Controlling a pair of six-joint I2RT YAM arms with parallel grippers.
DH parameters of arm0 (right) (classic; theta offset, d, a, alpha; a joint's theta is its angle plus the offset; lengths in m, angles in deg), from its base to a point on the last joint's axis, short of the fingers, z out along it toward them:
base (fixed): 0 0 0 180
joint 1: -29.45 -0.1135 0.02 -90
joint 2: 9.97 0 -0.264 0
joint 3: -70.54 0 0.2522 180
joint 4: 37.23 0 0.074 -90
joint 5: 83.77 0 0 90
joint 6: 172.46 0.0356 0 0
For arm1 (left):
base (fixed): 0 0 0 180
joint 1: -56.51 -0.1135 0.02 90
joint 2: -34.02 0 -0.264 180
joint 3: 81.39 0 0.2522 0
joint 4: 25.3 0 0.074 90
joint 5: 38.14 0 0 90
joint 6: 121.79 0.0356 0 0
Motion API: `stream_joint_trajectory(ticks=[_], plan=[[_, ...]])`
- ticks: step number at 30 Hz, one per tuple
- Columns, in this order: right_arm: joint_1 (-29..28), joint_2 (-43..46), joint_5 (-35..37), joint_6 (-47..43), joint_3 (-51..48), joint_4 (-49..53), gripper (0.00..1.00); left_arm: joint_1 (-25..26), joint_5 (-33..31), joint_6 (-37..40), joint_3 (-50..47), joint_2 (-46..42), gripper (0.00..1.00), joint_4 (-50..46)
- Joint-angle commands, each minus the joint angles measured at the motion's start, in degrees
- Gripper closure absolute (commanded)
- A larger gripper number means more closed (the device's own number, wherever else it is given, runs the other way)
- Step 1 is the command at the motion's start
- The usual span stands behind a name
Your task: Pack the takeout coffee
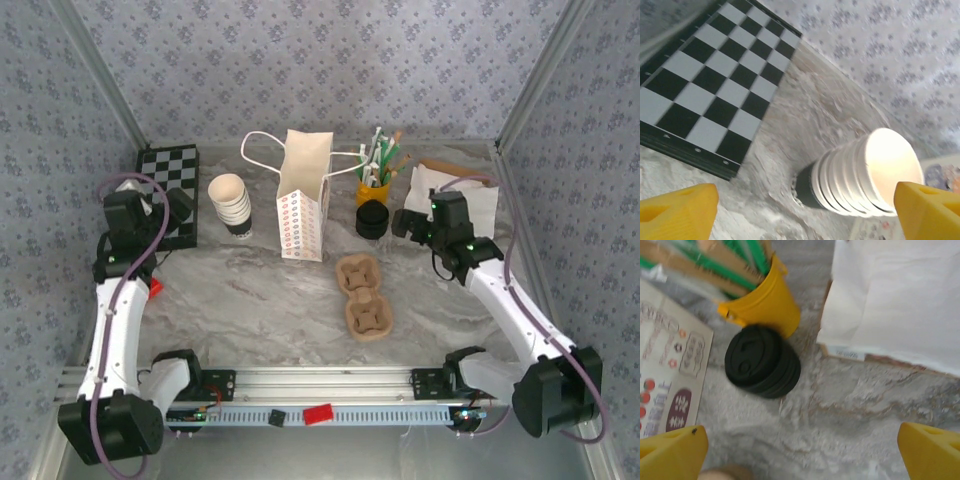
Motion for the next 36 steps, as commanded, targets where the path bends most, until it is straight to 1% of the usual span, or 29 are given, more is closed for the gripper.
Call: stream_joint_trajectory(ticks=[1, 5, 8, 10, 13, 17, 22, 25, 29, 33, 36], plan=[[-4.03, -1.61, 3.30, 0.68, 4.20, 10.89, 0.01, 0.83, 7.16, 3.01, 5.96, 3.50, 0.13, -11.90], [-6.67, -3.08, 2.95, 2.53, 7.65, 15.62, 0.01, 5.61, 4.66, 8.04, 14.16, 9.34, 0.17, -21.65], [-8.61, -4.25, 3.55, 2.82, 9.54, 17.35, 0.00, 8.15, 2.29, 9.95, 18.20, 13.81, 0.22, -24.64], [-10.05, -4.91, 5.00, 2.97, 10.91, 19.00, 0.01, 8.83, 1.97, 10.93, 19.47, 15.85, 0.24, -24.67], [-11.86, -5.53, 5.99, 2.77, 12.24, 20.04, 0.00, 9.12, -0.03, 12.27, 22.41, 20.16, 0.30, -26.07], [-13.13, -6.47, 6.31, 2.29, 13.47, 20.78, 0.01, 10.28, 0.14, 14.62, 27.40, 25.45, 0.38, -27.22], [-14.01, -7.00, 7.18, 2.01, 13.84, 20.59, 0.00, 10.37, -0.09, 15.42, 30.96, 30.54, 0.39, -26.62], [-14.10, -7.27, 7.51, 1.98, 13.97, 20.64, 0.01, 10.82, 0.09, 15.64, 34.75, 34.25, 0.46, -28.19], [-14.22, -7.53, 7.42, 1.54, 14.10, 20.68, 0.00, 11.84, -2.05, 16.04, 37.76, 36.63, 0.52, -28.59], [-14.11, -7.71, 7.51, 1.63, 14.03, 20.77, 0.01, 11.95, -1.92, 16.39, 39.57, 38.74, 0.56, -29.21], [-14.14, -7.84, 7.36, 1.72, 13.85, 20.60, 0.01, 12.11, -2.07, 16.52, 40.78, 39.90, 0.63, -29.79]])
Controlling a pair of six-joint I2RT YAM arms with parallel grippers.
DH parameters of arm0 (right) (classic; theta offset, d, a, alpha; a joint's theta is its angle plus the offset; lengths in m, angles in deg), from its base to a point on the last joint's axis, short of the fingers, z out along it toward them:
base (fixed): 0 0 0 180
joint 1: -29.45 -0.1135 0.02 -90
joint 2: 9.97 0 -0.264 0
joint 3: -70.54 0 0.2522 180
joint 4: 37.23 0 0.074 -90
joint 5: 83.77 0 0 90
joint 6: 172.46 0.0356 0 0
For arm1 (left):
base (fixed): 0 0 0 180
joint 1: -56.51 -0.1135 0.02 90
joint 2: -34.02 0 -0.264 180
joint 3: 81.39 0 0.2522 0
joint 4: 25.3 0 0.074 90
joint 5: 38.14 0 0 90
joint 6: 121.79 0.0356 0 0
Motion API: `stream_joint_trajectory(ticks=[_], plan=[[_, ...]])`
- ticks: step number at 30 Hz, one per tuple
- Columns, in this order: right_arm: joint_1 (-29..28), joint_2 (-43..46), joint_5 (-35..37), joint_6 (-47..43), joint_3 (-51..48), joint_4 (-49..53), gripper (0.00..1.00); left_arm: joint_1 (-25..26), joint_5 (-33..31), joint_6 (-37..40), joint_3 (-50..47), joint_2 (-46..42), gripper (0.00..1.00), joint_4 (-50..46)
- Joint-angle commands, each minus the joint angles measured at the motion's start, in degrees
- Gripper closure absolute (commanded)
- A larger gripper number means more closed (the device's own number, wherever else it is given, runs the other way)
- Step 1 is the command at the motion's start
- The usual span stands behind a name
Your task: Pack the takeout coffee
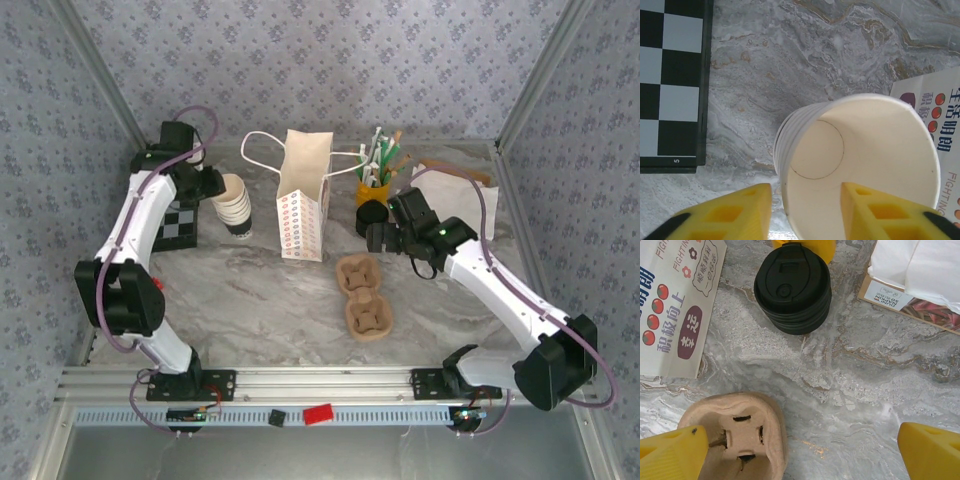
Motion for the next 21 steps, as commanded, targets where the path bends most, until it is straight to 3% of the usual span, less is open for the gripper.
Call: stream_joint_trajectory(ticks=[1, 5, 13, 16, 21], plan=[[-0.35, -0.43, 1.07, 0.05, 1.64, 1.56, 0.01, 0.45, -1.13, 1.13, 3.03, 1.28, 0.64, -2.19], [-0.35, -0.94, 0.89, 0.04, 1.64, 1.47, 0.01, 1.16, -2.81, 2.11, 4.83, 2.59, 0.72, -3.89], [-0.24, -1.13, 0.36, 0.12, 1.56, 1.55, 0.01, 1.30, -2.80, 3.35, 5.15, 3.63, 0.74, -5.26], [-0.21, -1.15, 0.31, 0.10, 1.57, 1.53, 0.01, 1.38, -2.73, 3.53, 5.29, 3.80, 0.84, -5.47], [-0.11, -1.05, -0.16, 0.11, 1.64, 1.63, 0.01, 1.38, -3.57, 3.78, 5.89, 3.16, 0.87, -6.01]])
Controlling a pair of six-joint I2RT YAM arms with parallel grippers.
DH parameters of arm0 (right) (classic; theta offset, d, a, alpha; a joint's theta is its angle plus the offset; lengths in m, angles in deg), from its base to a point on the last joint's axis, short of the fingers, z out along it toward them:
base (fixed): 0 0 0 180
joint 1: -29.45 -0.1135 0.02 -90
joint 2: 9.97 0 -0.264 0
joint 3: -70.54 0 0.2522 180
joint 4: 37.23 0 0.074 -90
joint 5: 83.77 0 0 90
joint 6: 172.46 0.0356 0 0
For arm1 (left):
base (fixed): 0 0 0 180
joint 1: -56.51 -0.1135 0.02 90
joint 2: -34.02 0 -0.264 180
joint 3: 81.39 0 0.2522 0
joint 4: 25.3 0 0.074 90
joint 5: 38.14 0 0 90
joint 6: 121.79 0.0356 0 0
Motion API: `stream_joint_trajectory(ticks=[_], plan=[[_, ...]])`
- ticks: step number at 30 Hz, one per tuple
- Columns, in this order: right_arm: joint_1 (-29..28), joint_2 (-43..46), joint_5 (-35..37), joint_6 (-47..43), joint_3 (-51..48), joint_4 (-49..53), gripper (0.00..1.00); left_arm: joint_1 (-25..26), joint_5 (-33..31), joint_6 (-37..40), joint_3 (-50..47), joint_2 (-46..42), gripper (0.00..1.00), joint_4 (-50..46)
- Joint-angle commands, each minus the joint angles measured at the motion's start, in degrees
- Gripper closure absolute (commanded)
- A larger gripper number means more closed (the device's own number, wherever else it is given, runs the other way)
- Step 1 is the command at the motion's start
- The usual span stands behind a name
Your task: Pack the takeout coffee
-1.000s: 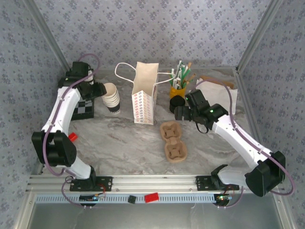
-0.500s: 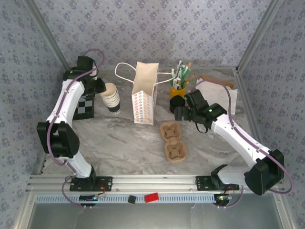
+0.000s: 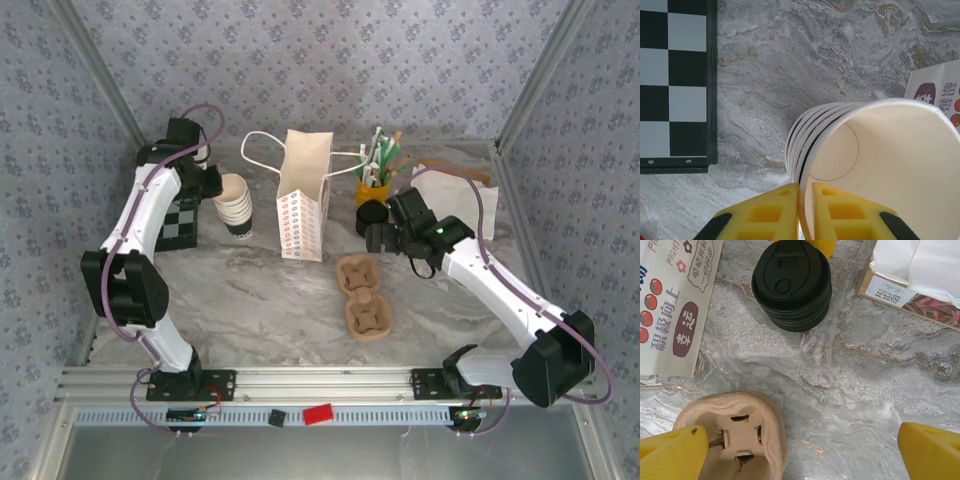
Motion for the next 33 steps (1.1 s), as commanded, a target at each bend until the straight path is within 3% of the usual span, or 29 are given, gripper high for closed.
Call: stream_joint_trajectory(ticks=[1, 6, 13, 20, 33], plan=[[-0.11, 0.04, -0.27, 0.14, 1.64, 1.61, 0.00, 0.29, -1.01, 1.38, 2.27, -0.22, 0.88, -1.94], [0.38, 0.39, -1.72, 0.14, 1.77, 1.54, 0.01, 0.07, -1.24, 0.95, 3.42, -0.49, 0.94, -2.91], [1.91, 0.82, -3.62, 0.23, 1.99, 1.98, 0.01, -2.61, 3.90, -1.10, 1.56, -2.99, 1.00, -1.00], [3.67, 1.50, -4.50, 0.58, 2.16, 2.43, 0.01, -4.21, 9.02, -2.45, 0.35, -6.12, 1.00, 0.60], [7.18, 4.51, -6.65, 0.67, 3.49, 5.12, 0.01, -5.84, 8.41, -4.32, 2.76, -13.01, 1.00, -2.39]])
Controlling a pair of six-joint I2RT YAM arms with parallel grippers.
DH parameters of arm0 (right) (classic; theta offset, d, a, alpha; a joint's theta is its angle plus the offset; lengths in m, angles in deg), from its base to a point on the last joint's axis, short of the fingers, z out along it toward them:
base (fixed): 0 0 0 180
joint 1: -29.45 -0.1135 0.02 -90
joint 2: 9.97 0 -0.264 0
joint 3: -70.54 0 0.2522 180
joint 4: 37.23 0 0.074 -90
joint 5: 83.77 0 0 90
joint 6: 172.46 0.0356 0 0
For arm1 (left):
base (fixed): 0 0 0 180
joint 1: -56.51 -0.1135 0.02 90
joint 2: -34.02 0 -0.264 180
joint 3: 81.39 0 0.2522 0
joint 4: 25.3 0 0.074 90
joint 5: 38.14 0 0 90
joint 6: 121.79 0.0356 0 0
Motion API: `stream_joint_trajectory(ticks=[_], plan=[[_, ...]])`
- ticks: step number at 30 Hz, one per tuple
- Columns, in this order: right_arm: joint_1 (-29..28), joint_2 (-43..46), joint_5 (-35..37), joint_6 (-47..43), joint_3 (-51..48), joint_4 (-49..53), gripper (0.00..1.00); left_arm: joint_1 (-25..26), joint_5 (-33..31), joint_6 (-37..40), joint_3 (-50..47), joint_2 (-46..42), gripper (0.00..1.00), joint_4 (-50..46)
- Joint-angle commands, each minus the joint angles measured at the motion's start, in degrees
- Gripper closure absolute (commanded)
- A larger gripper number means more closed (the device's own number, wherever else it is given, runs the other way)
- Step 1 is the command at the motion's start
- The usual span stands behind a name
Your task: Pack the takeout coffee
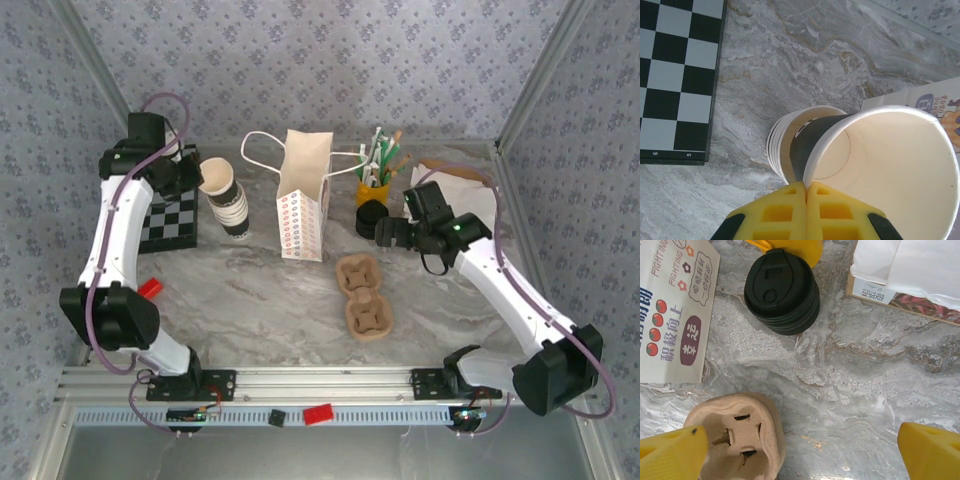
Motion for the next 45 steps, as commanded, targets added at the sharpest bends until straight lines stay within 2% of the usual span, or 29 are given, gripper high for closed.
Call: stream_joint_trajectory(ticks=[1, 12, 20, 25, 32, 36, 39, 42, 45], plan=[[1.04, 1.91, -1.41, 0.56, 1.89, 2.62, 0.01, -0.25, 0.53, -0.69, 2.17, -3.60, 1.00, -2.22], [7.62, 6.14, -4.81, -0.97, 2.08, 6.80, 0.00, 0.50, -1.34, -0.45, 4.85, -10.96, 1.00, -8.99], [13.72, 7.89, -8.35, -2.50, 0.61, 9.32, 0.01, 9.85, -6.39, -0.55, 6.83, -16.55, 1.00, -16.38], [17.00, 8.61, -9.58, -3.77, -0.33, 9.99, 0.01, 17.49, -10.07, -2.10, 5.49, -19.85, 1.00, -19.21], [21.99, 8.83, -12.48, -5.02, -1.27, 10.15, 0.01, 34.20, -12.52, -7.34, 2.95, -19.85, 1.00, -16.86], [24.43, 8.83, -13.49, -5.20, -2.01, 10.11, 0.01, 45.49, -14.74, -10.14, 4.38, -15.00, 1.00, -12.50], [26.09, 9.17, -13.54, -4.22, -2.44, 10.04, 0.01, 51.54, -14.82, -11.59, 6.39, -9.57, 1.00, -8.01], [27.88, 9.27, -13.76, -3.50, -3.00, 9.45, 0.01, 55.43, -13.76, -12.81, 9.47, -3.24, 1.00, -3.80], [30.42, 9.27, -14.53, -2.68, -3.80, 8.47, 0.01, 57.19, -12.71, -14.25, 12.81, 3.23, 1.00, -0.07]])
